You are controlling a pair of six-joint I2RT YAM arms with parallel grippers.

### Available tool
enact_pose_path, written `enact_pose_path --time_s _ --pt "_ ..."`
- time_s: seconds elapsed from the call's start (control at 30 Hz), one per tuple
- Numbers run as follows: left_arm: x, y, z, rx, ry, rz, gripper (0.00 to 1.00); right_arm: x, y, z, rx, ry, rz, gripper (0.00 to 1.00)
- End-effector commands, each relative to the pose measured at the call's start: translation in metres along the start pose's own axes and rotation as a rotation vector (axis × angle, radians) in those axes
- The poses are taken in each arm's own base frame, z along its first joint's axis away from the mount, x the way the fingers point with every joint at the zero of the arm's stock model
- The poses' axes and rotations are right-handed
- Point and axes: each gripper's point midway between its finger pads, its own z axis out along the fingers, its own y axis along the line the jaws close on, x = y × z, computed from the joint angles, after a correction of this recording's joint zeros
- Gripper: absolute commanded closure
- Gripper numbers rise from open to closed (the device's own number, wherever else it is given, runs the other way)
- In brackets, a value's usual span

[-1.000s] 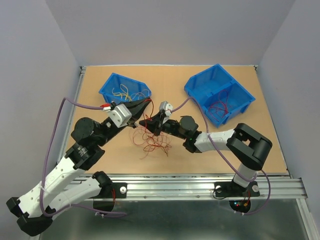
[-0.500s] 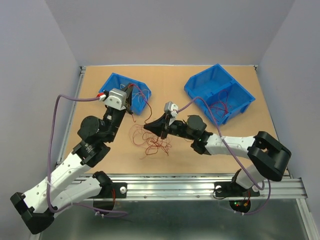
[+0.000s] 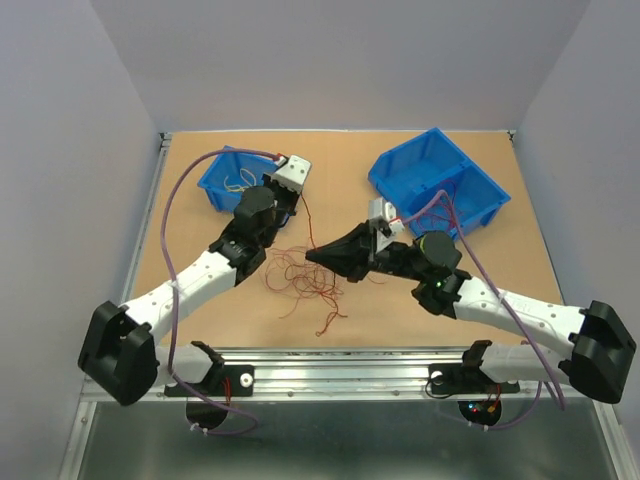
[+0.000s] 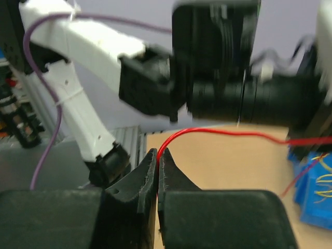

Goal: Untangle the cables

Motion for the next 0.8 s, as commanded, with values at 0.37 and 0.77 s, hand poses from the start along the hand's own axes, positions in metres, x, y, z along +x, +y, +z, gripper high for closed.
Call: enact_pose_path --time_s 0.37,0.77 --pt "-0.027 -0.095 -0.019 0.571 -0.092 -0.035 1.0 -0.225 -0.135 -0.047 1.045 -0.312 -0.265 0.99" --pt "-0.091 -0.184 -0.013 0.934 -0.149 -0.184 1.0 -0.251 -0.164 -0.119 1.344 -0.301 -0.394 0.99"
